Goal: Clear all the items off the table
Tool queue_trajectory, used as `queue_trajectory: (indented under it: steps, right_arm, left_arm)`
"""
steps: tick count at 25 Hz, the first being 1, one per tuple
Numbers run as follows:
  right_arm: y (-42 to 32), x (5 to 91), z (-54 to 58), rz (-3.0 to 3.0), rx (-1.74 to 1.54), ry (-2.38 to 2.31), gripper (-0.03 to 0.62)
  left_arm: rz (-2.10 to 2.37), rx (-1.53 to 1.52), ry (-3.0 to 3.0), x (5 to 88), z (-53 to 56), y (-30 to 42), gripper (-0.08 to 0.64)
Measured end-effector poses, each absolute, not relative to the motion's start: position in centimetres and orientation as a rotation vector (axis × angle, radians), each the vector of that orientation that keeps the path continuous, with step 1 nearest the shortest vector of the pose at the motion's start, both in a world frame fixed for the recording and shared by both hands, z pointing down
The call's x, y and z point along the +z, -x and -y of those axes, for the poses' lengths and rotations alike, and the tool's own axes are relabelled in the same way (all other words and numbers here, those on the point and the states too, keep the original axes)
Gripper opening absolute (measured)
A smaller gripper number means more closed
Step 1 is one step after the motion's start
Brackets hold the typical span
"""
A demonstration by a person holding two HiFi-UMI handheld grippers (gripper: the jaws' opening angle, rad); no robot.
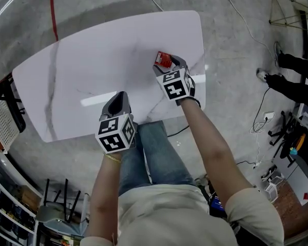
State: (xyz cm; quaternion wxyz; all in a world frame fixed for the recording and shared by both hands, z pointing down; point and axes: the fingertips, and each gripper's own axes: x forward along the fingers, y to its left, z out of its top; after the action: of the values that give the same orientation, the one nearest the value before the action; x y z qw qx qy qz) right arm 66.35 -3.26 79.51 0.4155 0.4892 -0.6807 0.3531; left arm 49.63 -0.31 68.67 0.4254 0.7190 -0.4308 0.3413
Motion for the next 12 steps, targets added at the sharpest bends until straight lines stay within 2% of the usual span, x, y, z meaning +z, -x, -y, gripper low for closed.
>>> queue_trajectory:
  steps: [12]
  right_arm:
    - [-66.7, 82.4, 3.6, 1.662, 0.889, -1.183, 0.305]
  left_arm:
    - [1.068, 0.857, -1.774, 69.8, 0.7, -49.2, 0.009]
